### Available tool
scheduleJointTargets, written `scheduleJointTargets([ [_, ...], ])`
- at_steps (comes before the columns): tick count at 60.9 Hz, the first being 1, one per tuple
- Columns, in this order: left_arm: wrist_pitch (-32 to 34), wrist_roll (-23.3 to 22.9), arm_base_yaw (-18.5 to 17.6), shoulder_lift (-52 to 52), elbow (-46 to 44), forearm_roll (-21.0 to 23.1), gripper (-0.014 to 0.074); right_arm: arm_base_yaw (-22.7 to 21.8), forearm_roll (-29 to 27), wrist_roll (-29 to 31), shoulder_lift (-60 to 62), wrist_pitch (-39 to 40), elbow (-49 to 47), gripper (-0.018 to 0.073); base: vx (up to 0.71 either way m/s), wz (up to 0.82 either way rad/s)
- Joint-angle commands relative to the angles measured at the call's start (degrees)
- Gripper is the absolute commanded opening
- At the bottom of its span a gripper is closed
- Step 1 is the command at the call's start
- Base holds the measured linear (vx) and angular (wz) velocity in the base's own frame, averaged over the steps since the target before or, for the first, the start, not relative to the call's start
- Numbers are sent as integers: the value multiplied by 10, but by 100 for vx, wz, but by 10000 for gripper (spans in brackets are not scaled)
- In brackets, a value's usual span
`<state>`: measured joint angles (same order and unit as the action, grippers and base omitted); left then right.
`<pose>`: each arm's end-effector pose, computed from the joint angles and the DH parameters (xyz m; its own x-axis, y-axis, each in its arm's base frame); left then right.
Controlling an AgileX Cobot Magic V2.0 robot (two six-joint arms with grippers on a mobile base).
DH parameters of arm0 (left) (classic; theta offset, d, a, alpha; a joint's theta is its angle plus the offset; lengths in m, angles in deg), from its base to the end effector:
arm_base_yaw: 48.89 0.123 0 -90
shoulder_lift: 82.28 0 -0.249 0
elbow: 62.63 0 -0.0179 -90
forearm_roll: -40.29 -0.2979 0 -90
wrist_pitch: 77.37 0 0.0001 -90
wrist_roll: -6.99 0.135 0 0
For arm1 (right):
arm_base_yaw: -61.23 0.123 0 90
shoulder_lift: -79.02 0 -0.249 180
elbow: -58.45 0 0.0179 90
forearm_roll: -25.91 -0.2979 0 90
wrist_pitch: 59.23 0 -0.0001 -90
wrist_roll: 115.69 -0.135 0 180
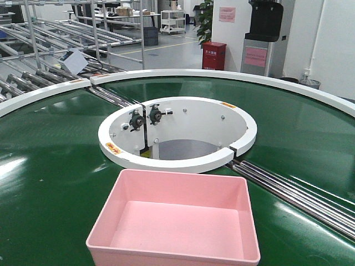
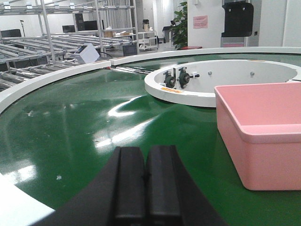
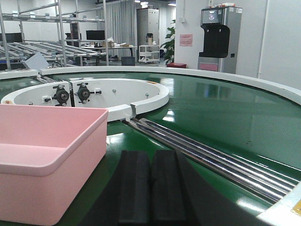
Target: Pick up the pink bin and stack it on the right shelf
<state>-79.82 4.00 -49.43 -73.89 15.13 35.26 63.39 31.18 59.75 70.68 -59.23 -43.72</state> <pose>0.1846 -0.0012 0.2004 0.0248 0.0353 -0.9991 0.0048 0.9994 0.0354 0.1842 0.0069 0.2058 0.0672 -0.0099 -0.9977 -0.0369 0.9992 -0.0124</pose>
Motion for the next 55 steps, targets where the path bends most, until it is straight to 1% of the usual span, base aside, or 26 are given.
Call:
scheduleJointTargets([
  [1, 48, 1, 0, -10, 8, 4, -3, 0, 2, 0, 8, 50, 1, -9, 0, 0],
  [29, 49, 0, 0, -10, 8, 4, -3, 0, 2, 0, 8, 50, 1, -9, 0, 0],
  [31, 56, 0, 0, -10, 8, 4, -3, 0, 4, 1, 8, 62, -1, -9, 0, 0],
  [36, 82, -22, 0, -10, -13, 6, -3, 0, 3, -7, 8, 110, -15, -9, 0, 0],
  [39, 82, -31, 0, -10, -40, 5, -3, 0, 3, -9, 8, 109, -46, -9, 0, 0],
  [42, 74, -42, 0, -9, -77, 5, -3, 0, 3, -9, 5, 89, -88, -9, 0, 0],
  [45, 53, -49, 0, -4, -121, 5, -3, 0, 4, -8, -5, 53, -136, -9, 0, 0],
  [49, -12, -48, 0, 21, -197, 5, -3, 0, 4, -6, -34, -21, -206, -9, 0, 0],
  [52, -75, -48, 0, 44, -244, 5, -3, 0, 4, -6, -59, -79, -250, -9, 0, 0],
  [55, -135, -47, 0, 80, -297, 5, -3, 0, 4, -4, -96, -160, -297, -9, 0, 0],
])
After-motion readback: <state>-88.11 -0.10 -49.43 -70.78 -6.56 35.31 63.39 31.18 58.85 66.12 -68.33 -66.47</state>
